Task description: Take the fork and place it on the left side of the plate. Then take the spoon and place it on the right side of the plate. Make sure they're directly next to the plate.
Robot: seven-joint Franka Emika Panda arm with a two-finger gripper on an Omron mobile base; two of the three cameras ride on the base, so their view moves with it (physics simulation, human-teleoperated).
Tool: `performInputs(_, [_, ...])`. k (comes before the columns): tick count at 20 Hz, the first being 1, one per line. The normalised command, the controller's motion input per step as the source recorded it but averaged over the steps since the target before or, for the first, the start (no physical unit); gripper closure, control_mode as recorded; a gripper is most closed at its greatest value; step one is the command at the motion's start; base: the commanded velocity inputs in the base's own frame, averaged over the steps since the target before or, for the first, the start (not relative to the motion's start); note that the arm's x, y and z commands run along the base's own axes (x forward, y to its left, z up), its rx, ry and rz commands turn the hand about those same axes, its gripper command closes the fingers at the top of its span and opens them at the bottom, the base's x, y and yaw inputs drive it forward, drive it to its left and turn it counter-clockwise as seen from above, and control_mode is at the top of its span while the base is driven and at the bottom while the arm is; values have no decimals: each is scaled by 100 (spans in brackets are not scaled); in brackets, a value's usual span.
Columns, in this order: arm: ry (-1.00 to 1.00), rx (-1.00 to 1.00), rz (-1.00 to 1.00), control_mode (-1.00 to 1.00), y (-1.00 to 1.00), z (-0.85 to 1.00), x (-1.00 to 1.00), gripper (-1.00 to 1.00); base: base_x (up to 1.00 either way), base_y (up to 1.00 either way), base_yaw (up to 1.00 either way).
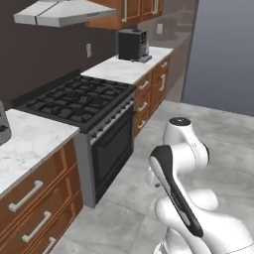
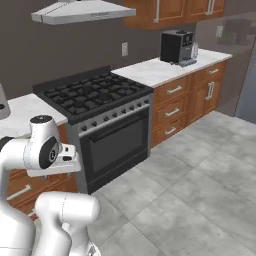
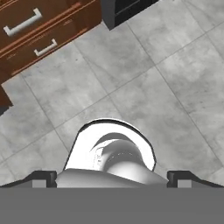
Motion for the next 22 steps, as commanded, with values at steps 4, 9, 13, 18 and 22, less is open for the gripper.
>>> performInputs(4, [0,0,0,100,0,0,0,-100,-23,-99,4])
performInputs(9, [0,0,0,100,0,0,0,-100,53,-100,1])
performInputs(13, [0,0,0,100,0,0,0,-100,98,-99,15])
performInputs(18, [0,0,0,100,0,0,0,-100,100,-100,32])
performInputs(22, [0,0,0,100,0,0,0,-100,96,-100,37])
